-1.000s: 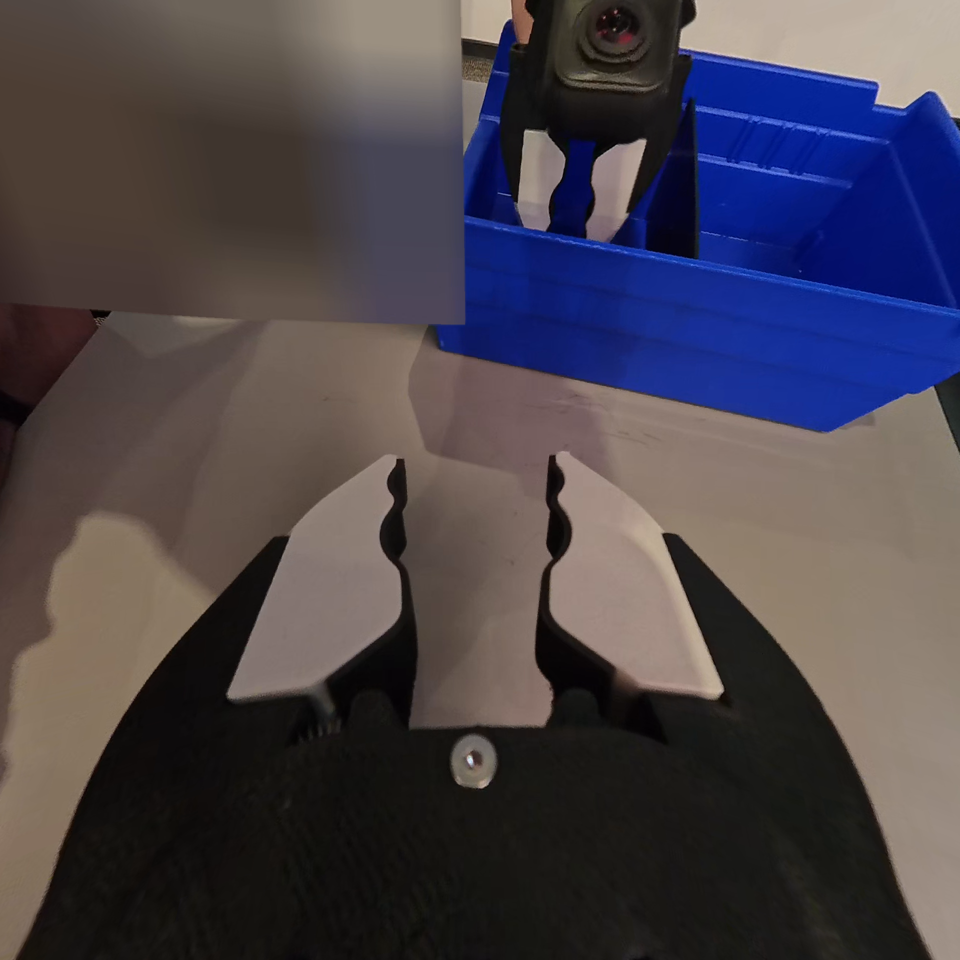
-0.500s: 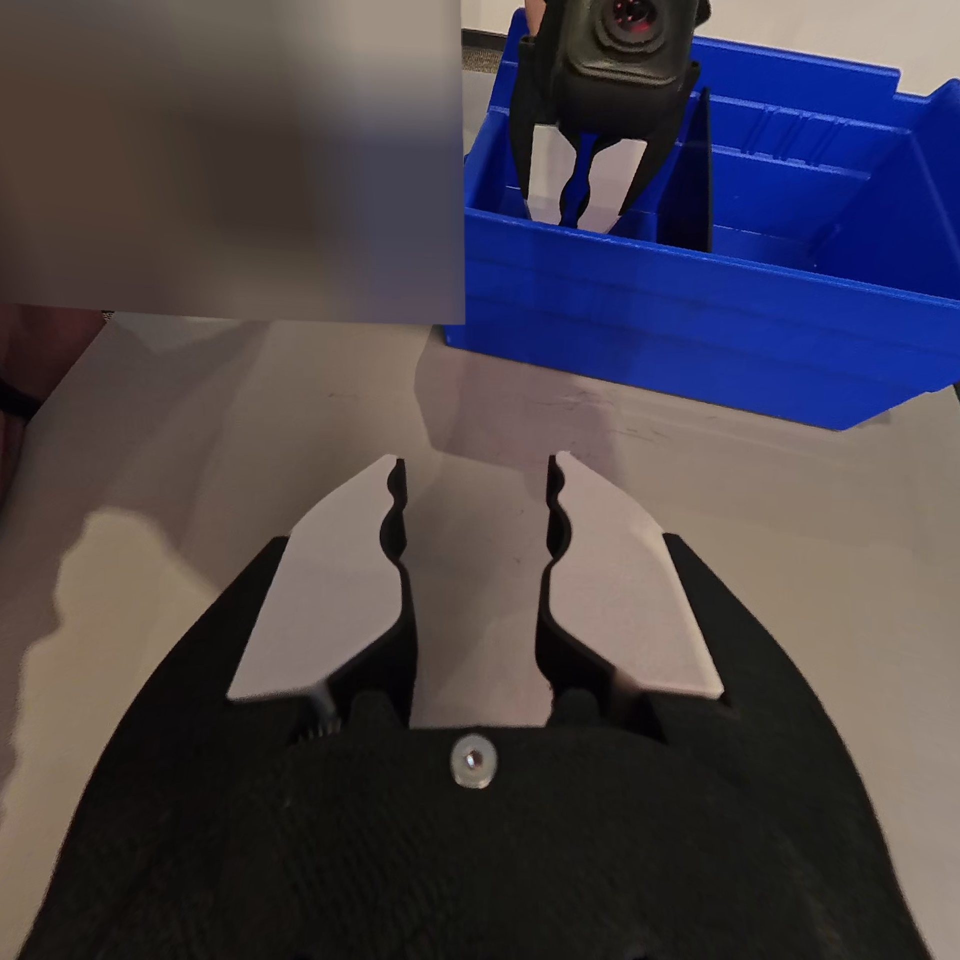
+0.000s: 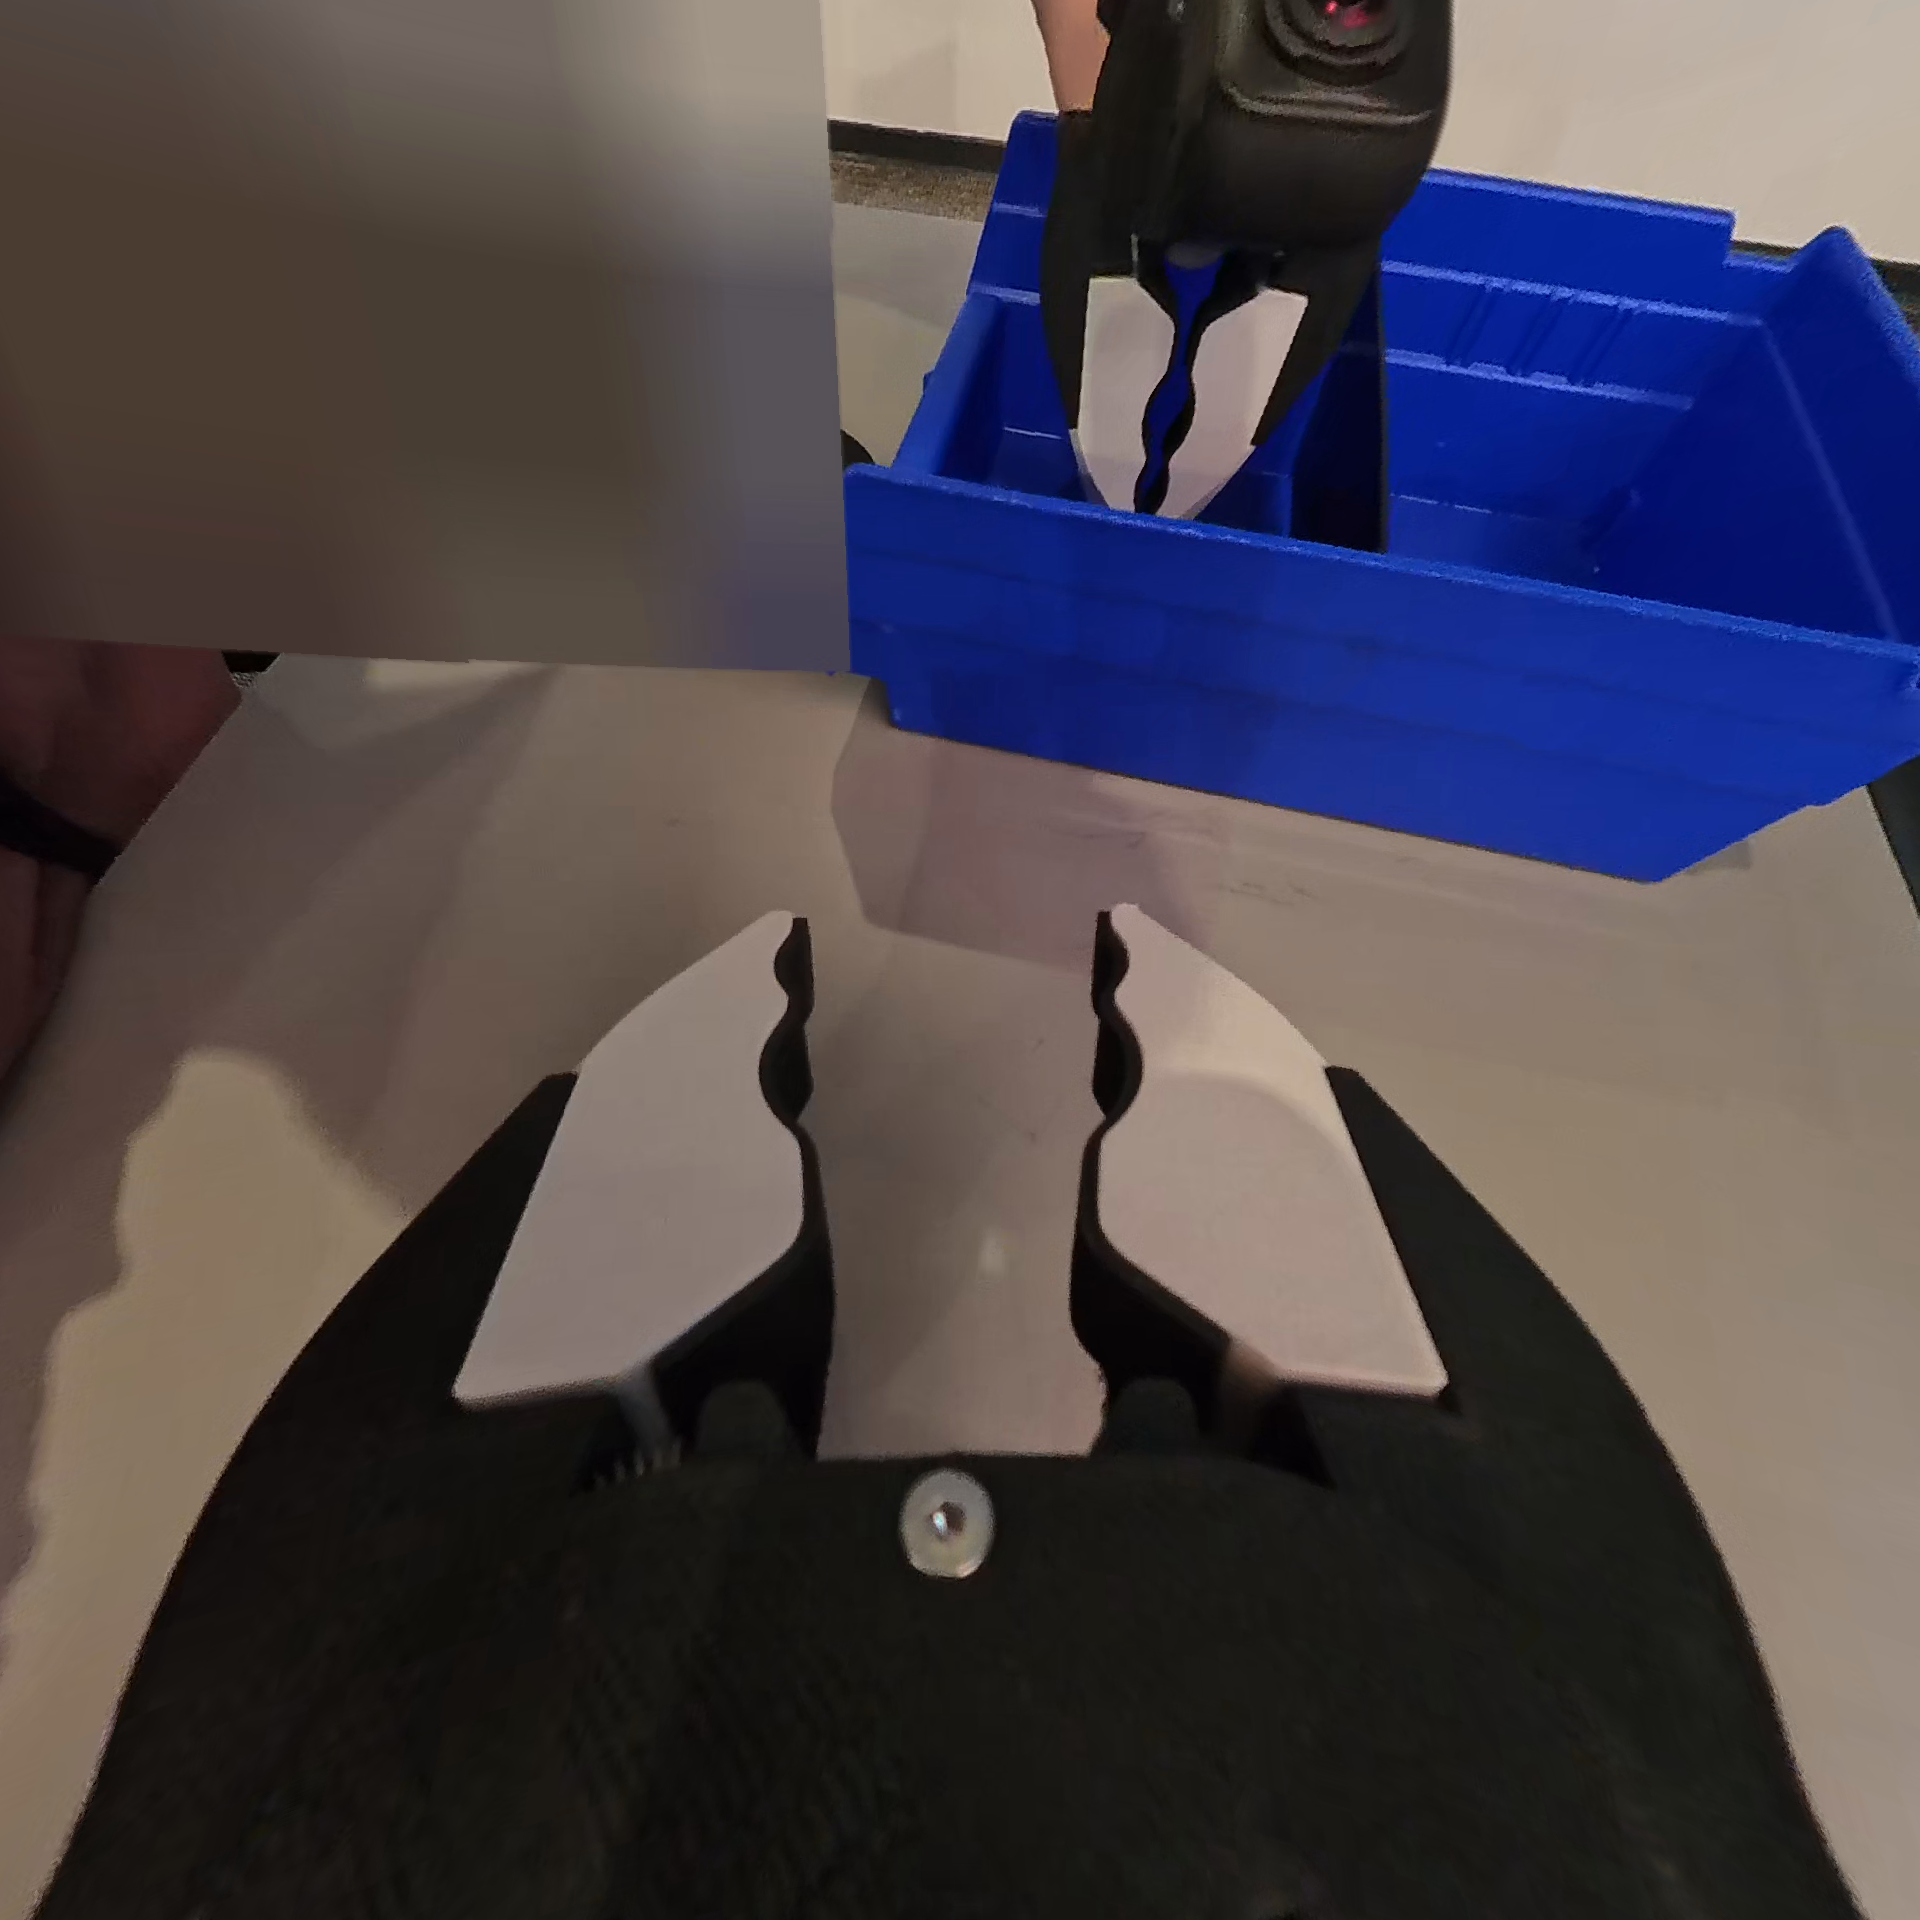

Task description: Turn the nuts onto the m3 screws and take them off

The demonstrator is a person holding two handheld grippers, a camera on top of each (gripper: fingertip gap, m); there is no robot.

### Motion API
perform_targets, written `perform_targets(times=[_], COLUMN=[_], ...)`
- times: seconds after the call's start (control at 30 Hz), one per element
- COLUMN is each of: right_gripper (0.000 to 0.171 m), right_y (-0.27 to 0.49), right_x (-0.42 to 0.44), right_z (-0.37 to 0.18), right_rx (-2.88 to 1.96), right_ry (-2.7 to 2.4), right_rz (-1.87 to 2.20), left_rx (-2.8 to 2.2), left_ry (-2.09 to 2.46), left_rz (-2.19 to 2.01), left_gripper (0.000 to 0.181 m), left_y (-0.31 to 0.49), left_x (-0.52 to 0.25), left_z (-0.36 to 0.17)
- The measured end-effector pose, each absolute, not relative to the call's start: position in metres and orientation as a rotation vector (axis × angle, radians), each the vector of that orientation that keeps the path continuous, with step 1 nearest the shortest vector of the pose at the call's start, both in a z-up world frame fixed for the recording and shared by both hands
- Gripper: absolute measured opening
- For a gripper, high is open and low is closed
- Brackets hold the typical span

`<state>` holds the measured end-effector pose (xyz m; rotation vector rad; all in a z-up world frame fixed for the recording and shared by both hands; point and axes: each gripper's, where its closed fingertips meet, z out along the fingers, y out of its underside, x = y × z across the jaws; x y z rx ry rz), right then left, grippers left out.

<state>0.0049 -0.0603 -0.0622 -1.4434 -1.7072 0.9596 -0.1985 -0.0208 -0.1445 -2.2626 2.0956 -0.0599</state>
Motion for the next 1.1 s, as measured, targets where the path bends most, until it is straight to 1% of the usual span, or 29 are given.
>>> perform_targets(times=[0.03,0.1,0.27,0.33,0.6,1.1], right_gripper=[0.053,0.053,0.053,0.053,0.053,0.053], right_y=[-0.061,-0.062,-0.064,-0.064,-0.064,-0.067], right_x=[0.005,0.005,0.004,0.004,0.005,0.003], right_z=[-0.061,-0.06,-0.06,-0.06,-0.061,-0.064], right_rx=[-1.441,-1.436,-1.428,-1.43,-1.434,-1.433], right_ry=[-1.707,-1.709,-1.722,-1.724,-1.724,-1.74], right_rz=[0.959,0.957,0.951,0.951,0.958,0.962], left_rx=[-2.282,-2.326,-2.309,-2.301,-2.282,-2.262], left_ry=[2.085,2.085,2.099,2.107,2.135,2.148], left_rz=[-0.059,-0.086,-0.076,-0.056,-0.055,-0.038], left_gripper=[0.021,0.014,0.015,0.011,0.015,0.011], left_y=[-0.021,-0.026,-0.027,-0.025,-0.027,-0.028], left_x=[-0.199,-0.199,-0.196,-0.197,-0.198,-0.199], left_z=[-0.147,-0.152,-0.156,-0.156,-0.156,-0.157])
